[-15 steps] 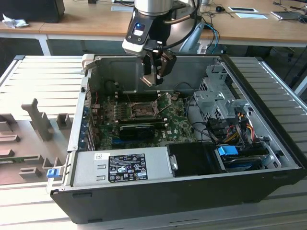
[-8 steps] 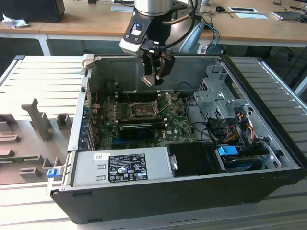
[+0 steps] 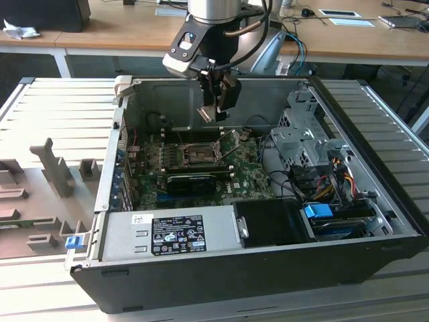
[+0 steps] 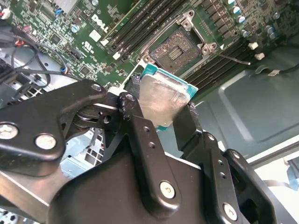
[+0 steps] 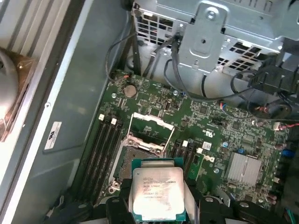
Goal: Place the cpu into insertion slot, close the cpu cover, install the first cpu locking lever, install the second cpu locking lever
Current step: 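Place the cpu into insertion slot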
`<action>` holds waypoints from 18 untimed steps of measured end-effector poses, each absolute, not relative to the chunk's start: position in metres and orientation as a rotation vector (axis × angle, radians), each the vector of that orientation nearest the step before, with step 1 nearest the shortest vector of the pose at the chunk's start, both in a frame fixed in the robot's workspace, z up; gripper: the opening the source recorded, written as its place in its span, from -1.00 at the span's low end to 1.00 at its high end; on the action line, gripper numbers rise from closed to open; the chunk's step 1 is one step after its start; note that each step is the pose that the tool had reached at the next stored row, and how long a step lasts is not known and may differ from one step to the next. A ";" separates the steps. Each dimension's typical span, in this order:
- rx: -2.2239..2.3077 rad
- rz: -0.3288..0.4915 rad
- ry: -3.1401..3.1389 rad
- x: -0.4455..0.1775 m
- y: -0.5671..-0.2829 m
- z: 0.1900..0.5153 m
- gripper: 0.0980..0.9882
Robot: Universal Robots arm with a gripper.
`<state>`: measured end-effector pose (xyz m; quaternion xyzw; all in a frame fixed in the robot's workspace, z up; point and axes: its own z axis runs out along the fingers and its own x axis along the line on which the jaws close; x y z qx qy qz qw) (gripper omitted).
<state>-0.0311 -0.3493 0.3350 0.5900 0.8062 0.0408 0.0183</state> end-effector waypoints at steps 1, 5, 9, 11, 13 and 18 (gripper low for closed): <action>1.848 0.126 2.491 -0.031 -0.349 0.335 -0.04; 1.942 0.124 2.415 -0.031 -0.349 0.333 -0.04; 1.996 0.122 2.368 -0.035 -0.349 0.332 -0.04; 2.000 0.122 2.365 -0.037 -0.349 0.331 -0.04; 2.003 0.123 2.362 -0.038 -0.349 0.330 -0.04; 2.005 0.122 2.360 -0.038 -0.349 0.326 -0.04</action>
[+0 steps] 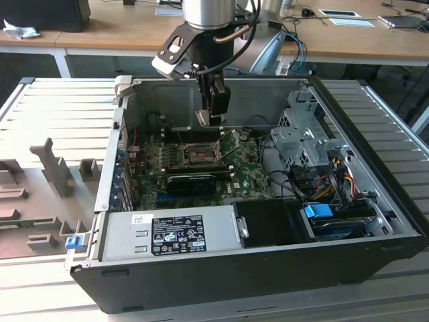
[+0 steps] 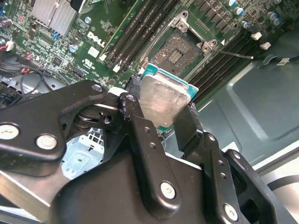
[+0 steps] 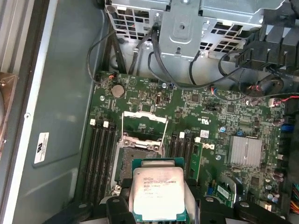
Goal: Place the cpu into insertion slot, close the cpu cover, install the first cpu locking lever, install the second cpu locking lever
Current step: 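Place the cpu into insertion slot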
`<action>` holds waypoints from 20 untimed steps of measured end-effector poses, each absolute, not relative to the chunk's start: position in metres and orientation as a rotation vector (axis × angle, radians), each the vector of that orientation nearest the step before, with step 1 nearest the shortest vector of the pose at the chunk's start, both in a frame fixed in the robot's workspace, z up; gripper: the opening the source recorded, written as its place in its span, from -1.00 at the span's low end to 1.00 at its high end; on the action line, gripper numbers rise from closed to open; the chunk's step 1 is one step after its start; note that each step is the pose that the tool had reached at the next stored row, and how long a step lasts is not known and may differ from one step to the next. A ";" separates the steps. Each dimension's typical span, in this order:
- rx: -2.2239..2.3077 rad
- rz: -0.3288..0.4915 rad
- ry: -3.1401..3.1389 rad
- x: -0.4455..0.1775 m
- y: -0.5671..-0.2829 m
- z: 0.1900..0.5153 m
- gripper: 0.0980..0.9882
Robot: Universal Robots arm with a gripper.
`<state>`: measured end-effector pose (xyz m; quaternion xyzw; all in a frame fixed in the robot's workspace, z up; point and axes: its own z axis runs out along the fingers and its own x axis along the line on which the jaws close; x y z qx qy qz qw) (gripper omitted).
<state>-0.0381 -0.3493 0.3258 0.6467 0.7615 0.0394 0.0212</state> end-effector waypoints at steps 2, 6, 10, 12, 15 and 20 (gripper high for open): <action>2.005 0.122 2.360 -0.038 -0.349 0.325 -0.04; 2.005 0.122 2.360 -0.038 -0.349 0.323 -0.04; 2.005 0.122 2.360 -0.038 -0.349 0.321 -0.04; 2.005 0.122 2.360 -0.038 -0.349 0.320 -0.04; 2.005 0.122 2.360 -0.038 -0.349 0.319 -0.04; 2.005 0.122 2.360 -0.038 -0.349 0.317 -0.04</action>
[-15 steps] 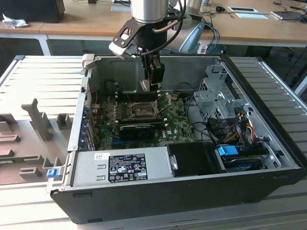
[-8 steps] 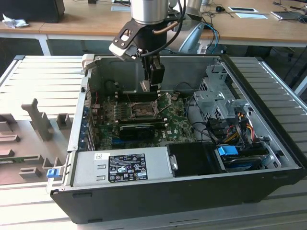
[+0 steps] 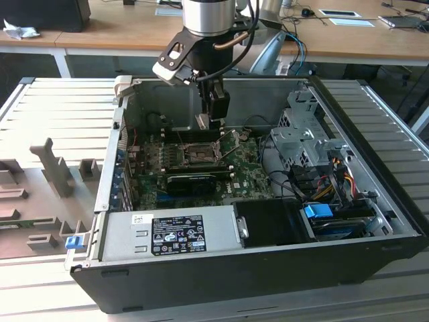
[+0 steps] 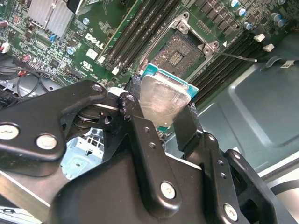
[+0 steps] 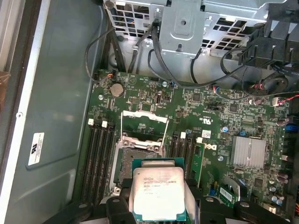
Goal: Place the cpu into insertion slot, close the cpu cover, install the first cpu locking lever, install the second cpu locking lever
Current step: 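Place the cpu into insertion slot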
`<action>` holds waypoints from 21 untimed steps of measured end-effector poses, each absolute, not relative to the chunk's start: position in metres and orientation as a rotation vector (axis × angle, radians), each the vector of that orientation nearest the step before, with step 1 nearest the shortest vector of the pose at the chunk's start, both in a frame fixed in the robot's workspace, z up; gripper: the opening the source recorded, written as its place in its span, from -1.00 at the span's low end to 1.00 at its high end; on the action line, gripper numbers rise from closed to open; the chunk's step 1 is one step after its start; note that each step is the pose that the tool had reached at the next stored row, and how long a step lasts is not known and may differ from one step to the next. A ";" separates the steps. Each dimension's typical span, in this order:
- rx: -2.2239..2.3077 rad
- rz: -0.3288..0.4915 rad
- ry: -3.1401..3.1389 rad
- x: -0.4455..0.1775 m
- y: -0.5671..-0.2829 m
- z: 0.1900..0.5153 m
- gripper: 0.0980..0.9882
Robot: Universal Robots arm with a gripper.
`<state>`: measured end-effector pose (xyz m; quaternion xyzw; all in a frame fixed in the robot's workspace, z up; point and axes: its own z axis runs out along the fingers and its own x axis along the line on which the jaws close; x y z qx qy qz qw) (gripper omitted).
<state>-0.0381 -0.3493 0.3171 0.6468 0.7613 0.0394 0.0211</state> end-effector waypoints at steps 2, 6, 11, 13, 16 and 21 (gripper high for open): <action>2.005 0.122 2.360 -0.038 -0.349 0.316 -0.04; 2.005 0.122 2.360 -0.038 -0.349 0.313 -0.04; 2.006 0.122 2.360 -0.039 -0.349 0.310 -0.04; 2.006 0.122 2.360 -0.039 -0.349 0.309 -0.04; 2.006 0.122 2.360 -0.039 -0.349 0.308 -0.04; 2.006 0.122 2.360 -0.039 -0.349 0.306 -0.04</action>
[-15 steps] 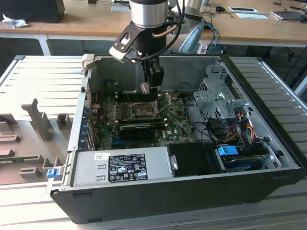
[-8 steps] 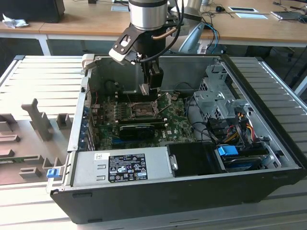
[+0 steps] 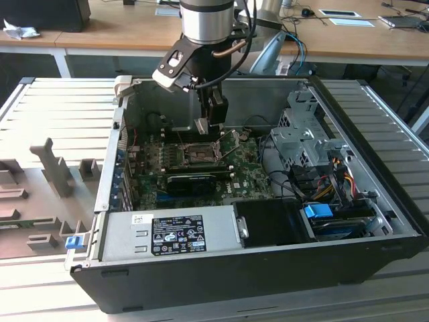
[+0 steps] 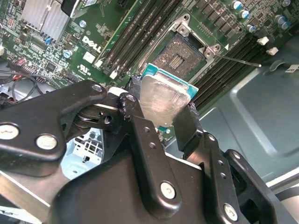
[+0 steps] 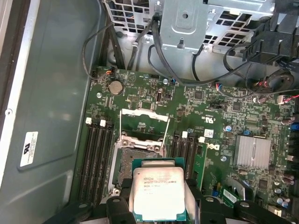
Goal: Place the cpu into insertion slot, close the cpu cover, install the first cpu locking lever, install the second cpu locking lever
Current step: 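Place the cpu into insertion slot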
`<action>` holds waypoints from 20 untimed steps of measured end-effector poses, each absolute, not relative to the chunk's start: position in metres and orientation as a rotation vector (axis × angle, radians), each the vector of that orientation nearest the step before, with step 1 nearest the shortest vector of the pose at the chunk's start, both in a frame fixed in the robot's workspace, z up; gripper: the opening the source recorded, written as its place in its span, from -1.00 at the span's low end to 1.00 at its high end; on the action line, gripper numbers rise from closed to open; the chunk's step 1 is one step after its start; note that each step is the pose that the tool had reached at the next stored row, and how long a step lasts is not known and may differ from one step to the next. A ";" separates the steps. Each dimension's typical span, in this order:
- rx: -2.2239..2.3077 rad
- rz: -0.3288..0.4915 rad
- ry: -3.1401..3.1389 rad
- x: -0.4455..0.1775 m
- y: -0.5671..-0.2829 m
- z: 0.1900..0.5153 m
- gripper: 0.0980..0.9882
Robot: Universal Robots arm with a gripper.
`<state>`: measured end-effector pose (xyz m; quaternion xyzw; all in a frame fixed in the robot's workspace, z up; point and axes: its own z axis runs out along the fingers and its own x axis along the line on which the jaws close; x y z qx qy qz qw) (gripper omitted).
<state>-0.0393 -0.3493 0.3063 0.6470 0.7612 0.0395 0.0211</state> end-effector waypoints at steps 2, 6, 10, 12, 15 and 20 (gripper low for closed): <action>2.006 0.122 2.360 -0.039 -0.349 0.305 -0.04; 2.006 0.122 2.360 -0.039 -0.349 0.304 -0.04; 2.006 0.122 2.360 -0.039 -0.349 0.301 -0.04; 2.006 0.122 2.360 -0.039 -0.349 0.301 -0.04; 2.006 0.122 2.360 -0.039 -0.349 0.298 -0.04; 2.006 0.122 2.360 -0.039 -0.349 0.297 -0.04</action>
